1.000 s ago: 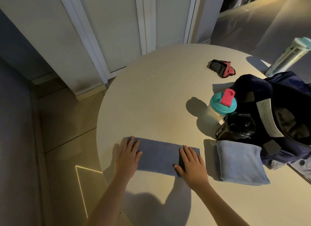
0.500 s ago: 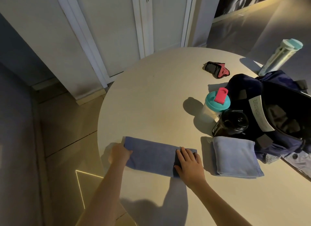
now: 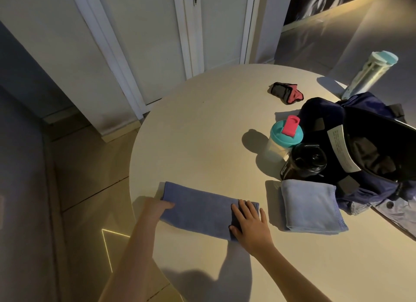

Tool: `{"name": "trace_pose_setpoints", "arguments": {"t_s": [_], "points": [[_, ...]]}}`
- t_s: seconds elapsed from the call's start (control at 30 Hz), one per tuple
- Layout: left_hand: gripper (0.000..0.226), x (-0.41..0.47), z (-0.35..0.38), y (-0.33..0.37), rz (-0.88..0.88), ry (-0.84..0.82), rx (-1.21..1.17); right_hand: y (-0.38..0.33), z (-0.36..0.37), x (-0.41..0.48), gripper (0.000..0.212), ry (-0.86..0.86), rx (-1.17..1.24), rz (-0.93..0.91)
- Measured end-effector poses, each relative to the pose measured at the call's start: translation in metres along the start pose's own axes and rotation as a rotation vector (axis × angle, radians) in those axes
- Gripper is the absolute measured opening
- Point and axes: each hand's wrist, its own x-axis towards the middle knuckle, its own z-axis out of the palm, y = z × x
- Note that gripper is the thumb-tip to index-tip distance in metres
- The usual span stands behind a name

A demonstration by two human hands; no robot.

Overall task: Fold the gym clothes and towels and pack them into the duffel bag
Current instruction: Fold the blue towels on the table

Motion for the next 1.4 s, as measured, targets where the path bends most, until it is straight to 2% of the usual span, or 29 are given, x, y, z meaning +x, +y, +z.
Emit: {"name": "trace_pose_setpoints", "arguments": {"t_s": [0.1, 0.2, 0.27, 0.37, 0.43, 0.5, 0.57, 0.63, 0.7, 0.77, 0.83, 0.9, 0.97, 1.03, 1.1, 1.2, 1.27, 1.33, 1.37, 1.4], "points": [[0.042, -0.013, 0.000, -0.003, -0.018, -0.052, -0.163, 0.001, 0.003, -0.003, 0.073, 0.063, -0.018, 0.027], [0.031, -0.033, 0.006, 0.001, 0.265, 0.087, -0.047, 0.001, 0.006, -0.010, 0.061, 0.136, 0.003, 0.056], [0.033, -0.055, 0.018, 0.002, 0.474, 0.176, -0.001, -0.001, 0.009, -0.015, 0.064, 0.146, 0.047, 0.104], [0.038, -0.086, 0.043, -0.002, 0.658, 0.194, -0.007, -0.003, 0.017, -0.019, 0.068, 0.105, 0.095, 0.117], [0.030, -0.097, 0.063, -0.006, 0.732, 0.148, -0.008, 0.000, 0.018, -0.017, 0.058, 0.083, 0.157, 0.070], [0.031, -0.101, 0.085, -0.011, 0.767, 0.051, -0.019, 0.006, 0.017, -0.013, 0.057, 0.101, 0.232, -0.017], [0.037, -0.106, 0.104, -0.014, 0.796, 0.068, 0.053, 0.016, 0.019, -0.010, 0.059, 0.113, 0.323, -0.068], [0.033, -0.114, 0.120, -0.016, 0.866, 0.085, 0.107, 0.026, 0.018, -0.010, 0.055, 0.140, 0.517, -0.104], [0.022, -0.118, 0.132, -0.020, 0.954, 0.100, 0.247, 0.029, 0.011, -0.013, 0.042, 0.142, 0.866, -0.056], [0.016, -0.116, 0.142, -0.028, 1.003, 0.086, 0.345, 0.028, -0.003, -0.019, 0.028, 0.098, 1.277, 0.120], [0.010, -0.114, 0.148, -0.036, 1.048, 0.063, 0.414, 0.029, -0.009, -0.019, 0.024, 0.031, 1.480, 0.278], [0.012, -0.115, 0.153, -0.041, 1.124, 0.057, 0.488, 0.029, -0.015, -0.015, 0.035, 0.032, 1.449, 0.292], [0.021, -0.116, 0.158, -0.041, 1.205, 0.042, 0.552, 0.025, -0.023, -0.012, 0.047, 0.068, 1.315, 0.273], [0.023, -0.118, 0.157, -0.039, 1.265, -0.007, 0.624, 0.025, -0.029, -0.006, 0.040, 0.081, 1.183, 0.269], [0.027, -0.119, 0.152, -0.037, 1.330, 0.002, 0.711, 0.026, -0.034, 0.000, 0.043, 0.106, 1.038, 0.293], [0.034, -0.125, 0.139, -0.032, 1.272, 0.001, 0.568, 0.031, -0.035, 0.006, 0.045, 0.110, 0.970, 0.324], [0.032, -0.120, 0.134, -0.026, 1.239, 0.145, 0.451, 0.034, -0.033, 0.006, 0.040, 0.105, 0.961, 0.334], [0.035, -0.105, 0.131, -0.023, 1.241, 0.257, 0.563, 0.035, -0.029, 0.004, 0.024, 0.158, 0.904, 0.345], [0.048, -0.098, 0.132, -0.024, 1.204, 0.239, 0.688, 0.033, -0.026, 0.002, 0.013, 0.239, 0.828, 0.343], [0.063, -0.091, 0.134, -0.027, 1.172, 0.199, 0.813, 0.031, -0.022, 0.000, 0.016, 0.327, 0.758, 0.342]]}}
